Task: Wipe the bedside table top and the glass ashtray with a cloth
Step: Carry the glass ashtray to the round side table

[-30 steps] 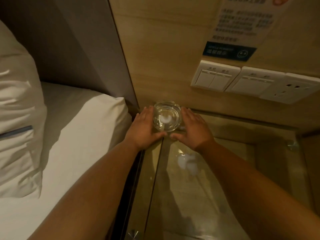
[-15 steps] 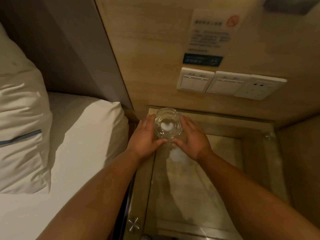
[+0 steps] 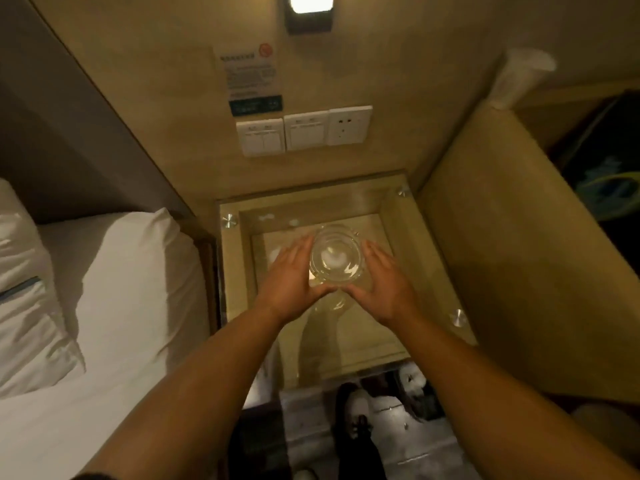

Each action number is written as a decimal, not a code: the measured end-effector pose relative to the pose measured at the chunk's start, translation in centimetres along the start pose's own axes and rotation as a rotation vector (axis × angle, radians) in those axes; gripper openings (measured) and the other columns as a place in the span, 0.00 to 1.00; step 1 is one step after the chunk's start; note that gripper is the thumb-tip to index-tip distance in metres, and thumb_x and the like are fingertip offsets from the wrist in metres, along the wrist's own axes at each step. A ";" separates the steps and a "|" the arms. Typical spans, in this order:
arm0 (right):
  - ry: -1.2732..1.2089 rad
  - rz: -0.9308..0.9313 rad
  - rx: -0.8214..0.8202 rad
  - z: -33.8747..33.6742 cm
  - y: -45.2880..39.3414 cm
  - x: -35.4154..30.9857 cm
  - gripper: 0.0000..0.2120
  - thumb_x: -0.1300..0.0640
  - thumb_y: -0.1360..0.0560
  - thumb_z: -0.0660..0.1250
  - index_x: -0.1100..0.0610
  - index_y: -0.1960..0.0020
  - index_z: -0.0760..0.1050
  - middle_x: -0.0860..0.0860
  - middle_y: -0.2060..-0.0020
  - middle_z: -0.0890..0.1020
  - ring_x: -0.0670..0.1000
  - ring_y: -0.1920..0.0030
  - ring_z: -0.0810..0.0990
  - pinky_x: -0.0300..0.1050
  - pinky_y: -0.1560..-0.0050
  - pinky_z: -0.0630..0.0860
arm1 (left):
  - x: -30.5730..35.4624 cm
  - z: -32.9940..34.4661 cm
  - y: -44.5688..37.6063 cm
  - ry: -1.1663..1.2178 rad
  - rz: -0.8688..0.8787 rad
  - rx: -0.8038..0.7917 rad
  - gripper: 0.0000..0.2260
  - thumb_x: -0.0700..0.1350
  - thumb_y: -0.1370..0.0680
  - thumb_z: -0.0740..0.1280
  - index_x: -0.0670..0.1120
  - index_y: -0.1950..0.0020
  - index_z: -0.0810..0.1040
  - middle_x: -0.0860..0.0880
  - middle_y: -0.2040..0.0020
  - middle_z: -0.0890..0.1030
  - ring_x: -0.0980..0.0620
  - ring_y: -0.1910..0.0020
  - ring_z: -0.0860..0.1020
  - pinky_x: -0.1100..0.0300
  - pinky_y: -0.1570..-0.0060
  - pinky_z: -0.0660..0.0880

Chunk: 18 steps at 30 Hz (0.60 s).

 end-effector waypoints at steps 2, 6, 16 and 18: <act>-0.029 0.063 0.054 -1.1 4.1 1.5 0.43 0.40 0.30 0.71 0.56 0.24 0.56 0.53 0.25 0.62 0.52 0.25 0.58 0.43 0.28 0.53 | 3.0 1.4 1.4 0.014 0.092 -0.034 0.44 0.63 0.32 0.72 0.48 0.24 0.55 0.45 0.27 0.65 0.46 0.28 0.62 0.53 0.30 0.58; -0.020 0.223 0.110 -2.9 12.3 5.2 0.46 0.42 0.31 0.73 0.57 0.23 0.54 0.55 0.25 0.61 0.55 0.25 0.58 0.47 0.27 0.55 | 8.7 5.2 4.2 0.027 0.232 -0.151 0.43 0.62 0.32 0.73 0.47 0.24 0.56 0.45 0.28 0.67 0.45 0.29 0.64 0.49 0.29 0.60; -0.049 0.541 0.313 -10.2 33.1 14.5 0.43 0.34 0.30 0.66 0.51 0.23 0.53 0.50 0.24 0.60 0.50 0.25 0.55 0.47 0.26 0.55 | 26.8 15.9 11.9 0.108 0.542 -0.357 0.38 0.63 0.30 0.71 0.45 0.27 0.64 0.42 0.32 0.72 0.43 0.35 0.70 0.56 0.36 0.62; -0.045 0.563 0.393 -12.5 37.5 16.2 0.41 0.36 0.30 0.68 0.52 0.24 0.58 0.51 0.26 0.65 0.50 0.26 0.60 0.47 0.27 0.58 | 31.2 18.5 13.7 0.081 0.579 -0.429 0.42 0.66 0.31 0.67 0.44 0.25 0.61 0.42 0.28 0.67 0.42 0.28 0.63 0.48 0.29 0.58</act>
Point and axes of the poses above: each hand's wrist, its own y-axis away from the middle knuckle, its own z-axis out of the palm, x = y × z, the point moved 5 cm from there along -y, towards the middle knuckle
